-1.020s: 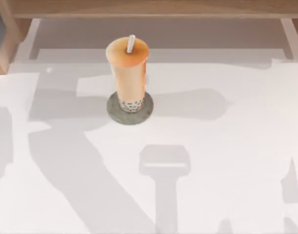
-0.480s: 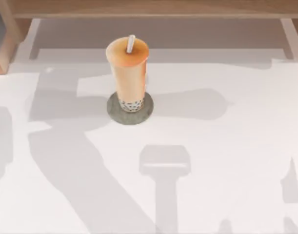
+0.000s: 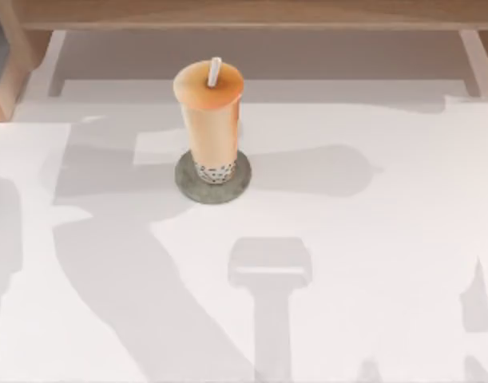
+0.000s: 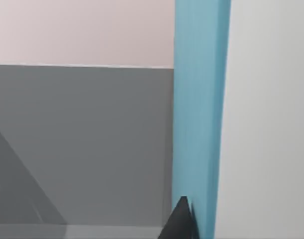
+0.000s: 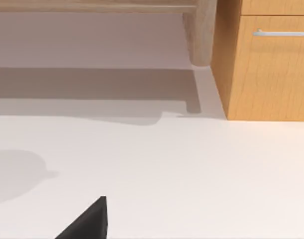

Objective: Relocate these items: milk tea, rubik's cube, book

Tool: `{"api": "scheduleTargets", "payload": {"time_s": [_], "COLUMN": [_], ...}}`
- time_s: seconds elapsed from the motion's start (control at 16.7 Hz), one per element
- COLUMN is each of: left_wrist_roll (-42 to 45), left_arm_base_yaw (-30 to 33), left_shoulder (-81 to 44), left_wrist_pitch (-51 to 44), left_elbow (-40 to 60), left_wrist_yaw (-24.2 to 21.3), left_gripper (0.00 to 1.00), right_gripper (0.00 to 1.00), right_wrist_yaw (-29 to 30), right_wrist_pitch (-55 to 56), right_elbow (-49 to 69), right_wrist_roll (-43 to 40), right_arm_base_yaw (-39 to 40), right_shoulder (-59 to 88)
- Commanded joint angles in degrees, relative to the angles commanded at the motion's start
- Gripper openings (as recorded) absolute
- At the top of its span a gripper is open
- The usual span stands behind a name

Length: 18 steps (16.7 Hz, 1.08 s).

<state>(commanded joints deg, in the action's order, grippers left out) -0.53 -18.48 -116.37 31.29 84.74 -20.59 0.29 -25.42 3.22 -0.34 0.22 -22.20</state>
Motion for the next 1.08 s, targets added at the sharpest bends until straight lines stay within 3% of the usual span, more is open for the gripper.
{"api": "scheduleTargets", "payload": {"time_s": [0.24,0.48,0.66,1.08], "left_wrist_roll": [1.8,12.3,26.6,69.7], "left_arm_base_yaw": [-0.1,-3.8,-8.4,-19.3], "left_shoulder": [0.9,6.7,12.3,22.1], "left_wrist_pitch": [-0.1,0.0,0.3,1.0], "left_elbow": [-0.3,-2.8,-5.9,-19.2], "left_wrist_yaw": [-0.6,-3.4,-6.1,-12.6], "left_gripper": [0.0,0.0,0.0,0.0], "right_gripper": [1.0,1.0,1.0,1.0], "right_wrist_yaw": [0.0,0.0,0.0,0.0], "right_wrist_pitch": [0.0,0.0,0.0,0.0], "right_elbow": [0.0,0.0,0.0,0.0], "right_wrist_roll": [0.0,0.0,0.0,0.0], "right_arm_base_yaw": [0.0,0.0,0.0,0.0], "right_shoulder": [0.0,0.0,0.0,0.0]}}
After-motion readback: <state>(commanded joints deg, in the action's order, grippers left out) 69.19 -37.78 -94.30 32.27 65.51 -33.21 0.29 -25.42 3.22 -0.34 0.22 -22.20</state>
